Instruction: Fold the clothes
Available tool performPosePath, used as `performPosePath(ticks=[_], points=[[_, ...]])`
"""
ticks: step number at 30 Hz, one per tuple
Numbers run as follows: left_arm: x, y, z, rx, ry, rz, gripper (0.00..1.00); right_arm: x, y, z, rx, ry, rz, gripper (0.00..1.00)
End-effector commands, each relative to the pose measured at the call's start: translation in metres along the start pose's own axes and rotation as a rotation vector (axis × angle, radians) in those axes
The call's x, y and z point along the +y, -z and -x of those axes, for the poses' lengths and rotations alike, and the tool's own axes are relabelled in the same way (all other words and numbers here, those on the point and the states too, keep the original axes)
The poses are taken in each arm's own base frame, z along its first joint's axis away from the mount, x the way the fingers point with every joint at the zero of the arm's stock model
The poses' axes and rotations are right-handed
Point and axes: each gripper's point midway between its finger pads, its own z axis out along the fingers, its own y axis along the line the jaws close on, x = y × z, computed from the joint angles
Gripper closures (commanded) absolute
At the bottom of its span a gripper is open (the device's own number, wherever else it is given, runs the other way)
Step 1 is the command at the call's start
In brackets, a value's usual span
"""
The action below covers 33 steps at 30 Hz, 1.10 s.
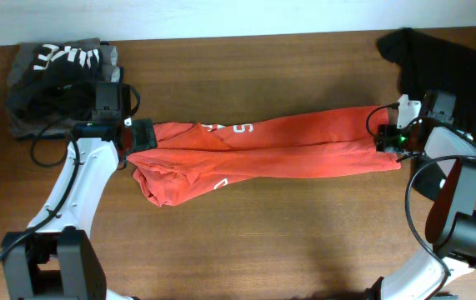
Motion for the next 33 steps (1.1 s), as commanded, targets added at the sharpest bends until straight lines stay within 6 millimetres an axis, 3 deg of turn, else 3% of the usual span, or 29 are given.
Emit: performPosePath(ticks=[1, 6, 11, 15, 18, 20, 24, 33], points=[[-0.001, 0.005, 0.007, -0.02, -0.012, -0.014, 0.08, 0.004, 0.002, 0.014, -0.045, 0.018, 0.033, 0.32], [-0.001, 0.005, 0.007, -0.02, -0.012, -0.014, 0.08, 0.008, -0.007, 0.01, -0.034, -0.012, 0.065, 0.34], [-0.001, 0.005, 0.008, -0.022, -0.012, -0.014, 0.08, 0.019, -0.027, -0.009, 0.03, -0.057, 0.136, 0.39], [-0.001, 0.005, 0.008, -0.021, -0.012, -0.014, 0.08, 0.019, -0.036, -0.019, 0.064, -0.092, 0.142, 0.58], [-0.001, 0.005, 0.008, -0.022, -0.012, -0.014, 0.08, 0.018, -0.036, -0.021, 0.077, -0.125, 0.136, 0.85], [-0.001, 0.005, 0.008, -0.023, -0.012, -0.014, 0.08, 0.018, -0.036, -0.023, 0.085, -0.143, 0.136, 0.96], [-0.001, 0.005, 0.008, -0.024, -0.011, -0.014, 0.08, 0.011, -0.025, -0.021, 0.111, -0.19, 0.133, 0.96], [-0.002, 0.005, 0.013, -0.045, -0.007, -0.018, 0.08, -0.036, 0.038, 0.024, 0.063, -0.275, 0.087, 0.96]])
